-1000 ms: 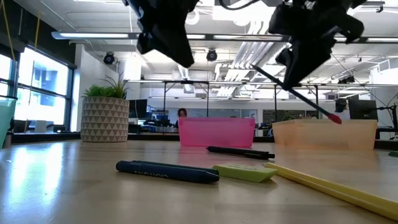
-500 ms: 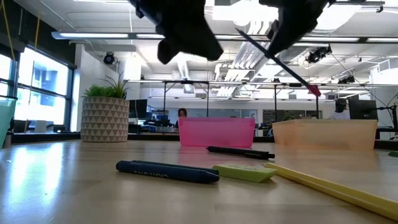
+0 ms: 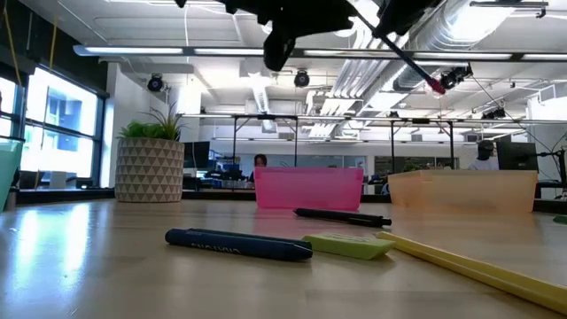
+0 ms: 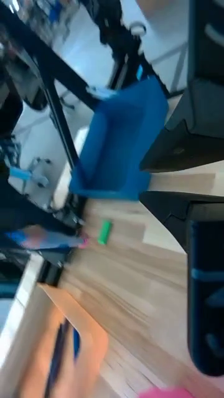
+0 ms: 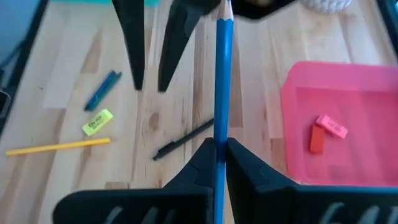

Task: Sort crayons/erasers/pens/pencils in bins
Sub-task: Put the blue pencil into the green bin bin

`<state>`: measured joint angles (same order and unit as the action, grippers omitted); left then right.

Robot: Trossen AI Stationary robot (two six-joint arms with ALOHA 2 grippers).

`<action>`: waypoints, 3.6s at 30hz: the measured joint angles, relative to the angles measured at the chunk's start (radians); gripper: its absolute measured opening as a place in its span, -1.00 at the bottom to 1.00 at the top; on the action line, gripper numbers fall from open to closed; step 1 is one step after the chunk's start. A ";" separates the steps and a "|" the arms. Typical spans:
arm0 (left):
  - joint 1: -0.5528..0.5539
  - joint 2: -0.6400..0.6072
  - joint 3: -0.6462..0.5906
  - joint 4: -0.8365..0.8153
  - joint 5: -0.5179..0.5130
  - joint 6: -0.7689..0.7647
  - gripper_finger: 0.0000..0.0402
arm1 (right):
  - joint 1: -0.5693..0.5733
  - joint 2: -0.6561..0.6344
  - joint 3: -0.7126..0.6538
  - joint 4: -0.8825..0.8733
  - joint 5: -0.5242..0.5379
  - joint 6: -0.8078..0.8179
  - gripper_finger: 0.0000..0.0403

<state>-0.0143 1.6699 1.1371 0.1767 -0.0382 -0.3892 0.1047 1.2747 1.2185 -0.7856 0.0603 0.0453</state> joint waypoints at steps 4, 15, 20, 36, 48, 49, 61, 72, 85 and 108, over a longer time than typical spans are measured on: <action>0.016 0.000 0.000 0.025 0.018 -0.023 -0.76 | 0.000 -0.036 0.037 -0.008 0.000 0.000 -0.99; 0.034 0.000 0.000 0.169 0.017 0.098 -0.56 | 0.000 -0.145 0.053 -0.003 0.000 0.078 -0.99; 0.035 0.000 0.000 0.302 -0.004 0.180 -0.32 | 0.000 -0.151 0.053 0.010 -0.012 0.114 -0.99; 0.073 0.000 0.001 0.502 -0.039 0.130 -0.15 | 0.000 -0.141 0.053 0.080 -0.050 0.138 -0.99; 0.074 0.000 0.001 0.525 -0.026 0.130 -0.42 | 0.000 -0.120 0.053 0.116 -0.052 0.148 -0.99; 0.074 0.000 0.001 0.525 -0.026 0.131 -0.47 | 0.000 -0.118 0.053 0.117 -0.052 0.153 -0.99; 0.074 0.000 0.001 0.521 -0.020 0.132 -0.96 | 0.000 -0.115 0.053 0.114 -0.054 0.157 -0.91; 0.066 -0.018 0.002 0.324 -0.056 0.107 -0.94 | 0.000 -0.115 0.053 0.109 -0.041 0.137 -0.39; -0.006 -0.209 0.066 -0.381 -0.212 -0.056 -0.95 | 0.000 -0.112 0.053 0.079 -0.029 0.131 -0.25; -0.334 -0.424 0.065 -1.099 -0.242 -0.722 -0.95 | -0.001 0.167 0.052 0.113 0.013 0.205 -0.25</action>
<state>-0.3483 1.2461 1.2022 -0.9224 -0.2800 -1.1112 0.1040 1.4420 1.2709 -0.6724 0.0731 0.2504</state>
